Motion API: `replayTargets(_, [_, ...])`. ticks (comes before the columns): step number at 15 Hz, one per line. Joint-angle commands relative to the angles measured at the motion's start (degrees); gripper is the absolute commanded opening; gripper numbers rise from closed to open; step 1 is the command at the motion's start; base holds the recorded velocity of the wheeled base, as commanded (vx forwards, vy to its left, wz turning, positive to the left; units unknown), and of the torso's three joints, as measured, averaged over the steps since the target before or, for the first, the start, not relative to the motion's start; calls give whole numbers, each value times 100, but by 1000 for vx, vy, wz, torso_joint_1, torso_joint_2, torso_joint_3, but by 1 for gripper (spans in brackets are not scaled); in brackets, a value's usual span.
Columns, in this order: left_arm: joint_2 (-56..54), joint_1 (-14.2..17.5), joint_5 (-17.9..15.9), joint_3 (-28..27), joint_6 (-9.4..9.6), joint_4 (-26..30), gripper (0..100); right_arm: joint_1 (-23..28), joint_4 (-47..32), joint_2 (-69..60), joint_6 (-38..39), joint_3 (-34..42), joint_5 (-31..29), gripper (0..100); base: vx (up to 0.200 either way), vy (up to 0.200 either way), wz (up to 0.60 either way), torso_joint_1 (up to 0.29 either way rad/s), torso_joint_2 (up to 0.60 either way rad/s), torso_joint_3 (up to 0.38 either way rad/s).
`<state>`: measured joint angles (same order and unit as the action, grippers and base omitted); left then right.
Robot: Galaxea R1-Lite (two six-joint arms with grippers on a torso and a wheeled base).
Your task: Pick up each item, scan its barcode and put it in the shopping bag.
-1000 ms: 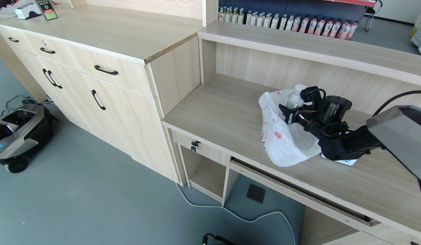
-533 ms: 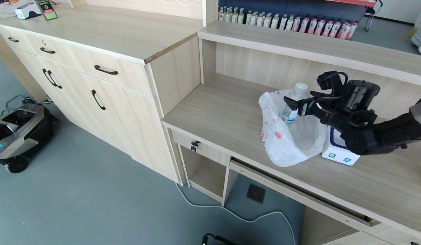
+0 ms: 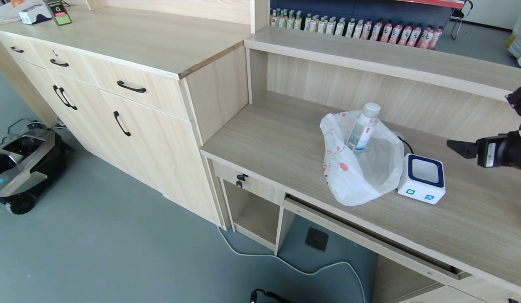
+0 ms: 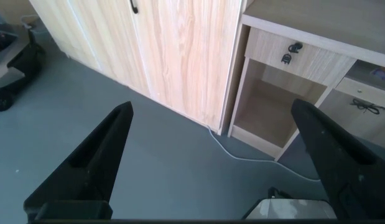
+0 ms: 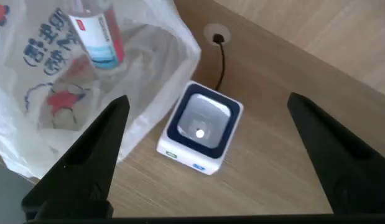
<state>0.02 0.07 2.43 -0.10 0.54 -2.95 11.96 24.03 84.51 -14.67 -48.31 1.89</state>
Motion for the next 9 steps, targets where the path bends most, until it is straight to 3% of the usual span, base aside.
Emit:
replayTargets(1, [-2, 1, 4, 1, -1, 5, 100, 843, -619, -619, -195, 138, -497, 100, 0, 0, -600, -163, 286, 115])
replayTargets(5, [-2, 1, 4, 1, -1, 5, 100, 1748, -548, 49, -256, 437, -1156, 100, 0, 0, -600, -277, 471, 192])
replayTargets(9, [-2, 1, 4, 1, -1, -4, 100, 1889, 383, 919, 368, 806, -998, 100, 0, 0, 0, -138, 231, 92])
